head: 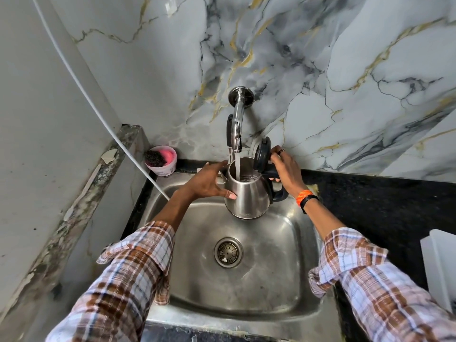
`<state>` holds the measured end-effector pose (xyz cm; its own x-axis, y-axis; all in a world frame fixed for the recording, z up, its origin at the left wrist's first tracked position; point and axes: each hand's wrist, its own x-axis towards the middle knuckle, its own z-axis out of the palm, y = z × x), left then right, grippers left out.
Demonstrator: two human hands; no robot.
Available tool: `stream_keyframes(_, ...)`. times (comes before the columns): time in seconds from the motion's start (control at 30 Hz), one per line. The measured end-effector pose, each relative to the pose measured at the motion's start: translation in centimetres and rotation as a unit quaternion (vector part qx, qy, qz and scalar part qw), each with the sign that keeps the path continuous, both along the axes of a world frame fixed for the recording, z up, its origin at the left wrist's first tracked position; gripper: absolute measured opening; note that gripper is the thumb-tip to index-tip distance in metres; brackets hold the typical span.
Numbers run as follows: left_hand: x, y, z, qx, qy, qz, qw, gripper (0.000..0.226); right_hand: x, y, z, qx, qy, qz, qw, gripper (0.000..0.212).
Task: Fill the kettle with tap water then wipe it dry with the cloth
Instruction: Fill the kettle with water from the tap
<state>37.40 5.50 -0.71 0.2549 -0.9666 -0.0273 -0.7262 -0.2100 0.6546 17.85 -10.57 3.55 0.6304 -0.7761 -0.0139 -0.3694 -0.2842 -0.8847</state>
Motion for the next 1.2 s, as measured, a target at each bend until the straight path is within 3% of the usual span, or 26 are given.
stream_keyframes(0.27,-0.6,-0.1,0.2,-0.007,-0.003,-0.006,1.0,0.103,-0.2,-0.1,-0.2,-0.015,-0.007,-0.005,1.0,0.025)
stream_keyframes(0.8,0.1,0.1,1.7,-0.003,-0.008,0.007,1.0,0.102,0.7,0.1,0.0,-0.024,-0.047,-0.031,0.998,0.037)
stream_keyframes(1.0,-0.1,-0.5,3.4,-0.036,0.185,0.098,0.977,0.096,0.9,0.3,0.4,-0.03,-0.054,-0.04,0.997,0.038)
stream_keyframes(1.2,-0.7,-2.3,6.2,-0.109,0.234,0.126,0.958,0.07,0.8,0.6,0.5,-0.04,-0.056,-0.048,0.997,0.038)
